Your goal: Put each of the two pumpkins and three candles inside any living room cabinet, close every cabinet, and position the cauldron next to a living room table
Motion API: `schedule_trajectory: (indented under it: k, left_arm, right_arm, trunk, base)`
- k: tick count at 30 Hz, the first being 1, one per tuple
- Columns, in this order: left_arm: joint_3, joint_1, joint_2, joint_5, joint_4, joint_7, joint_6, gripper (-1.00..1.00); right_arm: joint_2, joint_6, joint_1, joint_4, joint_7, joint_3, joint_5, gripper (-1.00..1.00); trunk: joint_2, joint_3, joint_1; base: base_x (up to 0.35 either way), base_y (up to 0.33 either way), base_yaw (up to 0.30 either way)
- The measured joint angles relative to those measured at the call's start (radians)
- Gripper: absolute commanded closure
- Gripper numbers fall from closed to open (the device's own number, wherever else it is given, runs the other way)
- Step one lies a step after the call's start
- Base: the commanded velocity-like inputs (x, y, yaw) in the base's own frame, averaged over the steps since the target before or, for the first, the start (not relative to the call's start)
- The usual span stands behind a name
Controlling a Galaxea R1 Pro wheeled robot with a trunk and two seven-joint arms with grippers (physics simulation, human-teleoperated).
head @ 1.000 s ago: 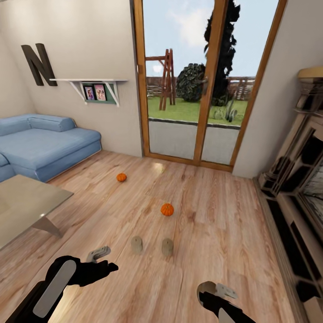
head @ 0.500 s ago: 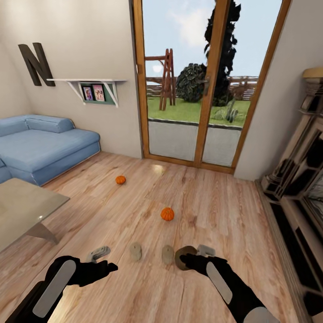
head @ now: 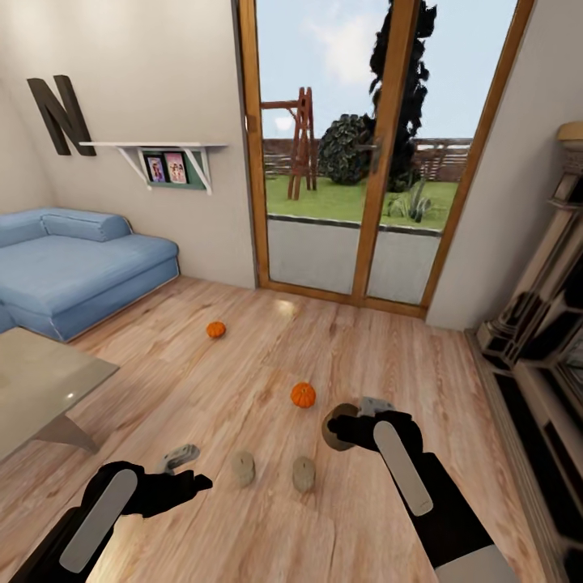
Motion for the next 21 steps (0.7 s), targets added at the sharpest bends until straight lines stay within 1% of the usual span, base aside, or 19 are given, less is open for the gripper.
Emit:
schedule_trajectory:
  k: [5, 12, 18, 21]
  left_arm:
    - [0.000, 0.000, 0.001, 0.000, 0.001, -0.001, 0.000, -1.00]
    - [-0.001, 0.000, 0.002, 0.001, -0.002, -0.003, 0.000, -1.00]
    - [-0.001, 0.000, 0.002, 0.002, -0.004, -0.004, 0.000, -1.00]
    - [-0.003, 0.000, 0.001, 0.002, -0.003, -0.004, 0.000, -1.00]
  right_arm:
    - [0.001, 0.000, 0.000, -0.021, -0.001, -0.002, -0.008, 1.00]
    - [0.001, -0.008, 0.000, -0.026, 0.001, -0.004, -0.007, 1.00]
    - [0.001, -0.008, 0.000, -0.024, 0.002, -0.004, -0.008, 1.00]
    - [0.002, -0.010, 0.000, -0.021, 0.003, -0.004, -0.010, 1.00]
  trunk:
    - [0.000, 0.000, 0.000]
    - [0.000, 0.000, 0.000]
    - [0.000, 0.000, 0.000]
    - [0.000, 0.000, 0.000]
  base:
    - [0.168, 0.127, 0.000]
    - [0.155, 0.174, 0.000]
    - [0.041, 0.236, -0.006]
    - [0.058, 0.187, -0.136]
